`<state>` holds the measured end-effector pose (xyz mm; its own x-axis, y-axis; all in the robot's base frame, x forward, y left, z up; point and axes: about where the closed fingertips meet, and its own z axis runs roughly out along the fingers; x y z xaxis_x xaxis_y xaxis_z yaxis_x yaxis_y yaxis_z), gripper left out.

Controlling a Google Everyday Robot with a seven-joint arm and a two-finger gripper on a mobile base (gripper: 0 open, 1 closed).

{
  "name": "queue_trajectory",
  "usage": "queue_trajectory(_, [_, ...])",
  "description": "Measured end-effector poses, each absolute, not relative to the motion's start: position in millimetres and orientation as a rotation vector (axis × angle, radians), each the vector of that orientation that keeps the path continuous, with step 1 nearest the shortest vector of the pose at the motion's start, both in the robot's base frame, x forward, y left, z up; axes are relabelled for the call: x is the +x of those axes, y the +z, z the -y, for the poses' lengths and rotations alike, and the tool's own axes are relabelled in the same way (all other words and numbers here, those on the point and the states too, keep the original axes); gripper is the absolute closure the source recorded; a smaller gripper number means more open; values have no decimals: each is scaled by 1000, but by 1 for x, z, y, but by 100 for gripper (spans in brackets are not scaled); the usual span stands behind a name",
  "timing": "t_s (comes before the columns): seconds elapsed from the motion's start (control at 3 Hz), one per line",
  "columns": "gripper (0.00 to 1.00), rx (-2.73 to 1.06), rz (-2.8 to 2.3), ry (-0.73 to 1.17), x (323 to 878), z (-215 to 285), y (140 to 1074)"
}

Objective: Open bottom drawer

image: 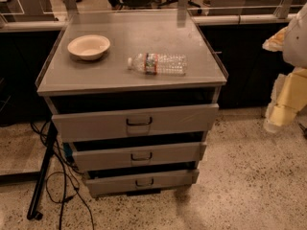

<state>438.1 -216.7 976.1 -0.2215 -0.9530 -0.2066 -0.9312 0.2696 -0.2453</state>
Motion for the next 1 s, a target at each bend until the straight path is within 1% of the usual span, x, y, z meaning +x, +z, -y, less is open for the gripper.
queue_trajectory(0.67, [0,-1749,-2197,-75,434,214,962])
queue_trajectory(1.0, [0,-1745,-2142,-3,422,207,927])
